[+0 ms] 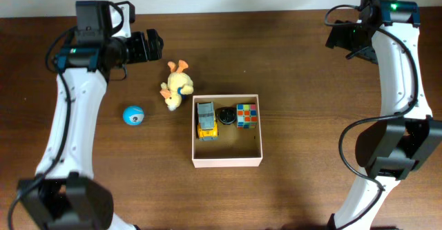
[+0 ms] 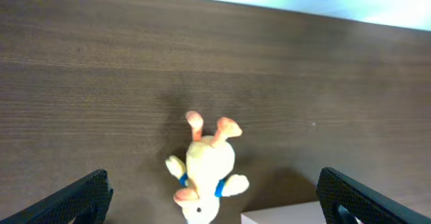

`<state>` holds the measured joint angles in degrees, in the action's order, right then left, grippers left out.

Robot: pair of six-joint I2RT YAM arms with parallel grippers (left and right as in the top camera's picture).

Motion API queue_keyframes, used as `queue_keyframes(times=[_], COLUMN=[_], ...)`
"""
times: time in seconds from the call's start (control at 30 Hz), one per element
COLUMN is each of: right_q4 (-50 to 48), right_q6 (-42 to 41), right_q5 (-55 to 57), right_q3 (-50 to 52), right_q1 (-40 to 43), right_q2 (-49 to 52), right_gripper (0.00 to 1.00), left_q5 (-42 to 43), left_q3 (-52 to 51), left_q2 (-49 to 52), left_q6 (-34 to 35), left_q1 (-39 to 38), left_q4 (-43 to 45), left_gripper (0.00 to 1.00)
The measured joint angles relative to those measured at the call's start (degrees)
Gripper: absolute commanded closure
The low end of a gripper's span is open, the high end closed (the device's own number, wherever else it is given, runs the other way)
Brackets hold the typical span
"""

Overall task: Pack container
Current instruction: 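Lower the left gripper and grasp the plush duck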

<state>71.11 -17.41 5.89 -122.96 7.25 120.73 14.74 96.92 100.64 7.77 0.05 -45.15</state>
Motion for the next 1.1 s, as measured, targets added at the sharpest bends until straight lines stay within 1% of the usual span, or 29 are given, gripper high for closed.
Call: queue_keyframes(times=[0.1, 0.23, 0.33, 0.43, 0.67, 0.93, 1.1], right_q4=[0.02, 0.02, 0.02, 0.02, 0.02, 0.02, 0.02], right_q6=[0.00, 0.00, 0.00, 0.00, -0.04, -0.09, -0.13], right_q5=[0.00, -0.02, 0.00, 0.00, 0.00, -0.02, -0.02], right_q3=[0.00, 0.00, 0.00, 0.00, 0.00, 0.00, 0.00], right_q1=[0.00, 0.00, 0.00, 0.00, 0.00, 0.00, 0.00], right_q2=[0.00, 0.00, 0.00, 0.00, 0.00, 0.00, 0.00], right_gripper=[0.01, 0.01, 0.01, 0.01, 0.01, 0.01, 0.01], left_q5=[-0.98, -5.70, -10.29, -13.11, -13.49, -13.11, -12.68], left_q3=[3.02, 9.07, 10.93, 11.76, 11.91, 12.15, 12.15], left_q2=[3.56, 8.09, 8.70, 8.70, 9.55, 17.57, 19.06], left_q6=[-0.39, -2.45, -3.98, -4.85, -5.22, -5.25, -5.27], left_q1=[0.00, -0.57, -1.51, -2.25, -3.72, -8.02, -8.72], left_q4=[-2.54, -7.93, -9.99, -11.26, -13.55, -13.53, -14.05], left_gripper=[0.01, 0.01, 0.01, 0.01, 0.01, 0.01, 0.01])
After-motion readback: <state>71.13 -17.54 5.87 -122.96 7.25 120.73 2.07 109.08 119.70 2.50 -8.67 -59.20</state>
